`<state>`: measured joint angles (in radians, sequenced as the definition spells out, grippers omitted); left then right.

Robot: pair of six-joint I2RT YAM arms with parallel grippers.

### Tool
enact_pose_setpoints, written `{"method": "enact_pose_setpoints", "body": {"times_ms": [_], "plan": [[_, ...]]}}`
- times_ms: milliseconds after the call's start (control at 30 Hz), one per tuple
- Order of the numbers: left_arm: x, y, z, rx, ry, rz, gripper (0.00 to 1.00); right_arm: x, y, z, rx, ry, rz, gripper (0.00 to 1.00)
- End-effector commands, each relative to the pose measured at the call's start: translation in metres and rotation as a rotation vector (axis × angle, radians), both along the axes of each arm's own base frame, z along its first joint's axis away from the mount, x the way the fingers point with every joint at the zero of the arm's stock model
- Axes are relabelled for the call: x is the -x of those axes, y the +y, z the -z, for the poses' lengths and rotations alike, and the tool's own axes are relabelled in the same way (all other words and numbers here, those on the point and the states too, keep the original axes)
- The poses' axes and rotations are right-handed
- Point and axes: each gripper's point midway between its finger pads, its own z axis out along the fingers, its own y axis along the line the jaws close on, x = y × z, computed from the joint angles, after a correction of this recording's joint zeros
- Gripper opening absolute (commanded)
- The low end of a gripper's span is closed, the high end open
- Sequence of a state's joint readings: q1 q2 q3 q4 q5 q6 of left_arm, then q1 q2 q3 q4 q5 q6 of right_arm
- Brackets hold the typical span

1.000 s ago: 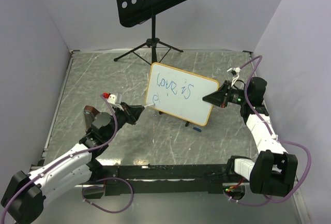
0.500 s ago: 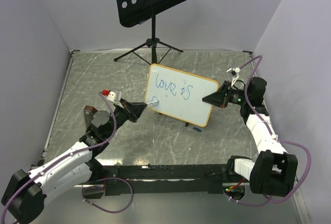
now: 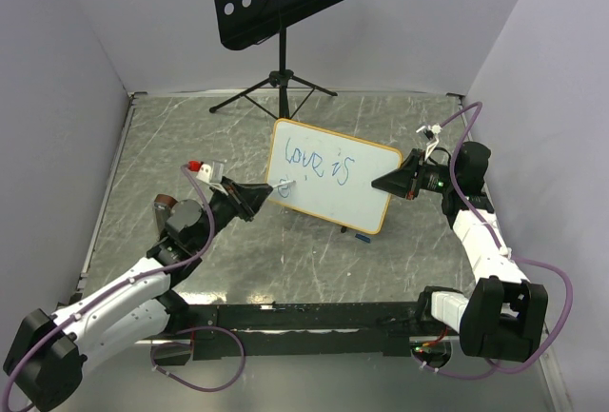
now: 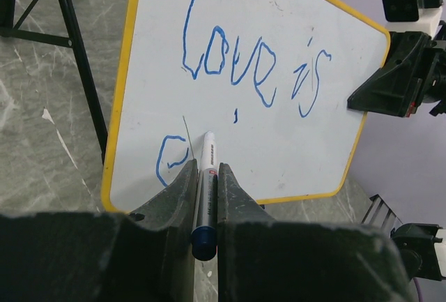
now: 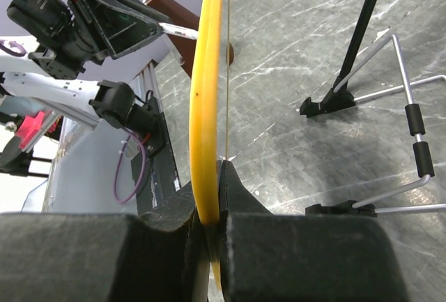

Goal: Write a sentence on the whiteboard

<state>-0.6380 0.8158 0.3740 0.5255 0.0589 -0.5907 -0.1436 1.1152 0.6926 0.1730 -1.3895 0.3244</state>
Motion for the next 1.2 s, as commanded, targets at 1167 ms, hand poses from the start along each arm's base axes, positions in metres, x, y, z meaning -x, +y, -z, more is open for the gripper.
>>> {"method": "enact_pose_setpoints", "body": {"times_ms": [1167], "plan": [[0.000, -0.001, 0.028, -0.074, 0.103, 0.007, 0.01, 0.007, 0.003, -0.020, 0.006, -0.120, -0.054, 0.00]]}}
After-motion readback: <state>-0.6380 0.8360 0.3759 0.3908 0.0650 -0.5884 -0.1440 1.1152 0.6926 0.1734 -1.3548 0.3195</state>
